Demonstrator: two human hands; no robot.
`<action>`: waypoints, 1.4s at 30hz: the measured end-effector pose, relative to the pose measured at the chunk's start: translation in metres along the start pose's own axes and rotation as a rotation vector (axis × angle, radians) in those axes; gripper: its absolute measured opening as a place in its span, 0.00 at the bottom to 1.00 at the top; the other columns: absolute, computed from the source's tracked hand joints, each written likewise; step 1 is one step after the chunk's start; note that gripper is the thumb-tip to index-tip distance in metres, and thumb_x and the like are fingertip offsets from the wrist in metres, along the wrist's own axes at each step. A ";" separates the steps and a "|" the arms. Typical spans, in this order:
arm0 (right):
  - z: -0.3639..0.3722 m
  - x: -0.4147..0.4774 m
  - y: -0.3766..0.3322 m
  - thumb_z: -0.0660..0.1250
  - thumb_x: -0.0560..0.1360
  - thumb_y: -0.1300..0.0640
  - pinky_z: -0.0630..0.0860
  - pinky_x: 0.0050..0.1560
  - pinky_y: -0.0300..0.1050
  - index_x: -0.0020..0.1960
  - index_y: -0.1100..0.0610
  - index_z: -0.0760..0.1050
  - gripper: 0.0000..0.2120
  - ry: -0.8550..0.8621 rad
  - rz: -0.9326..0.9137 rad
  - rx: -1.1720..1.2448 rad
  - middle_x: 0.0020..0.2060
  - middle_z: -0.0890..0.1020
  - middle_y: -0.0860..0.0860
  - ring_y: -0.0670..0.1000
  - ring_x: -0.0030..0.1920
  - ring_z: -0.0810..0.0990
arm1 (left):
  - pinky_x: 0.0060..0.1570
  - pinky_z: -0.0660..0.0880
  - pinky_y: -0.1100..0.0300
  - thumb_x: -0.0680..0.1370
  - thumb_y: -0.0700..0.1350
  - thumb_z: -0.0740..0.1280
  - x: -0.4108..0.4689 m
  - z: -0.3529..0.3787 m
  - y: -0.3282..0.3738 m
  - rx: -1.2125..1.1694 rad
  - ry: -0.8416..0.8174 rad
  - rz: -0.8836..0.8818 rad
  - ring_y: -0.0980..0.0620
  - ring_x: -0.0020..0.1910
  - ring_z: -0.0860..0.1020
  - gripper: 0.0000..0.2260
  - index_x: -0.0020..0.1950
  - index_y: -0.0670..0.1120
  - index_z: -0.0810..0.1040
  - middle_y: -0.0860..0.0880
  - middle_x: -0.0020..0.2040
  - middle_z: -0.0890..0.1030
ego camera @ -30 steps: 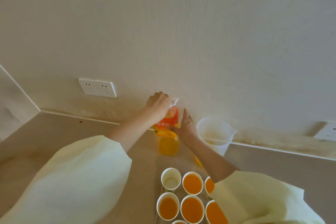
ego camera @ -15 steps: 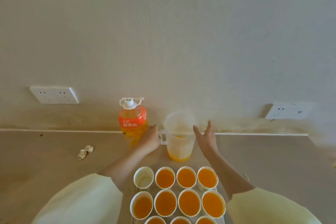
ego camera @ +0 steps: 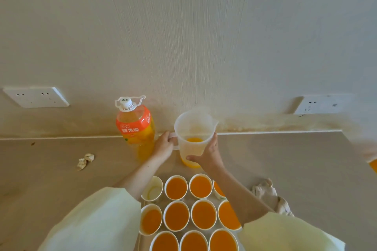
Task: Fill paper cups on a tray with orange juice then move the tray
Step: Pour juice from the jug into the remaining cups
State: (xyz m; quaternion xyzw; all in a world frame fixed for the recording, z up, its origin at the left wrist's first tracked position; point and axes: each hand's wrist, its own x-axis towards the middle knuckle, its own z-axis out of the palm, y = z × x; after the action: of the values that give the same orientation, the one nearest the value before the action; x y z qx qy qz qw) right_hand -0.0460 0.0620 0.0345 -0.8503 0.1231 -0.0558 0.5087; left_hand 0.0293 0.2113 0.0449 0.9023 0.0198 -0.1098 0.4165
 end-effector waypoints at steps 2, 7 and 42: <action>0.000 -0.002 -0.005 0.84 0.58 0.56 0.62 0.73 0.51 0.77 0.62 0.45 0.62 0.044 0.005 0.015 0.72 0.61 0.58 0.56 0.73 0.60 | 0.46 0.67 0.57 0.82 0.43 0.57 -0.005 -0.004 0.000 0.002 0.001 0.057 0.45 0.52 0.76 0.08 0.54 0.42 0.74 0.44 0.52 0.79; -0.028 -0.004 -0.032 0.81 0.63 0.51 0.68 0.66 0.50 0.78 0.57 0.48 0.56 0.081 -0.040 0.016 0.69 0.69 0.56 0.56 0.69 0.68 | 0.49 0.73 0.53 0.82 0.47 0.59 -0.021 -0.045 0.020 0.042 -0.149 0.262 0.46 0.47 0.78 0.10 0.51 0.42 0.74 0.44 0.47 0.80; 0.075 -0.130 -0.118 0.75 0.69 0.46 0.78 0.57 0.45 0.71 0.52 0.64 0.36 -0.333 -0.062 0.407 0.57 0.78 0.47 0.47 0.56 0.78 | 0.34 0.61 0.61 0.78 0.41 0.64 -0.168 -0.207 -0.048 -0.523 0.123 0.104 0.57 0.25 0.64 0.24 0.22 0.51 0.65 0.53 0.23 0.65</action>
State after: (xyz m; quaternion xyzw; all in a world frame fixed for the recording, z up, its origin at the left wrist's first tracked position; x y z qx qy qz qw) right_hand -0.1364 0.2137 0.1070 -0.7312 -0.0021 0.0457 0.6807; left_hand -0.1029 0.4082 0.1749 0.7688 0.0265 -0.0244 0.6384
